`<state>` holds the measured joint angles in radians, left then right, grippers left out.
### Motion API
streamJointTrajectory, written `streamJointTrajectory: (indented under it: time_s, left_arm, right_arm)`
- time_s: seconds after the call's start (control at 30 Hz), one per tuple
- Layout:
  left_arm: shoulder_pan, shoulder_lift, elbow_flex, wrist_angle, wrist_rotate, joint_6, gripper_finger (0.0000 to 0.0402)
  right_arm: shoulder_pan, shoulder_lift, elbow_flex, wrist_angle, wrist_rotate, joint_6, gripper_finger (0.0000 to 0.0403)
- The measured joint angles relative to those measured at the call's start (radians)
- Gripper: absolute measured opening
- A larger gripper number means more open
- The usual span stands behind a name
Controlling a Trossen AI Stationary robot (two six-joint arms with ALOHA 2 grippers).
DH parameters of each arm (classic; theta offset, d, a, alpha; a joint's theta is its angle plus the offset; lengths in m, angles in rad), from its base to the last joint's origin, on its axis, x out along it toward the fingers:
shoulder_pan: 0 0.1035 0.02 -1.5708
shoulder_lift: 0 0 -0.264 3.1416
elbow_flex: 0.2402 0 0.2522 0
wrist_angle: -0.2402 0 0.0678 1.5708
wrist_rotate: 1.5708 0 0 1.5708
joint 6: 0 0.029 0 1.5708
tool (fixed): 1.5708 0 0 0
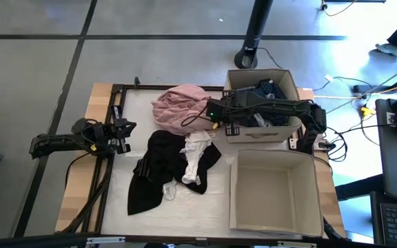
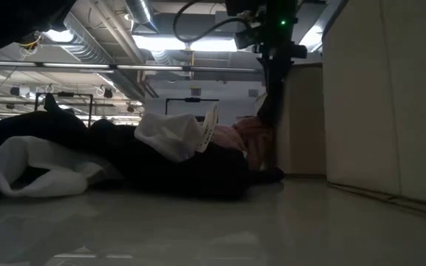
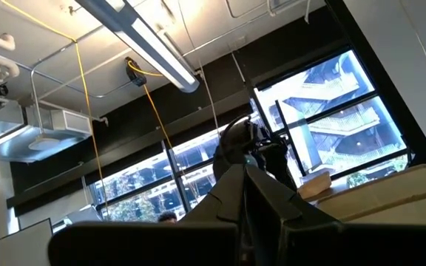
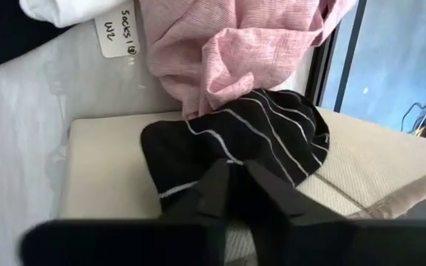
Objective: Sort clothes
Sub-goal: Put the black striped sock into the bottom laundry organizer
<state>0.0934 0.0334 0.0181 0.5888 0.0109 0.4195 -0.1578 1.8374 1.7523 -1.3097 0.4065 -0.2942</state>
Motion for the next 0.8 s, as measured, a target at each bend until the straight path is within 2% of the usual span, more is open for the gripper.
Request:
streamJointTrajectory:
  time_s: [0.1, 0.27, 0.57, 0.8]
  left_arm:
    - [0.0, 0.0, 0.0, 0.0, 0.0, 0.0, 0.0005]
    - [0.0, 0.0, 0.0, 0.0, 0.0, 0.0, 0.0005]
    - [0.0, 0.0, 0.0, 0.004, 0.0, 0.0, 0.0005]
    - [0.0, 0.0, 0.0, 0.003, 0.0, 0.0, 0.0005]
  right_arm:
    - [0.006, 0.0, 0.0, -0.001, -0.005, -0.028, 0.001]
    - [0.039, -0.005, 0.042, -0.005, 0.024, -0.044, 0.0019]
    - [0.176, -0.015, 0.259, -0.064, 0.029, -0.04, 0.0011]
    - [0.331, -0.015, 0.424, -0.158, 0.029, 0.058, 0.001]
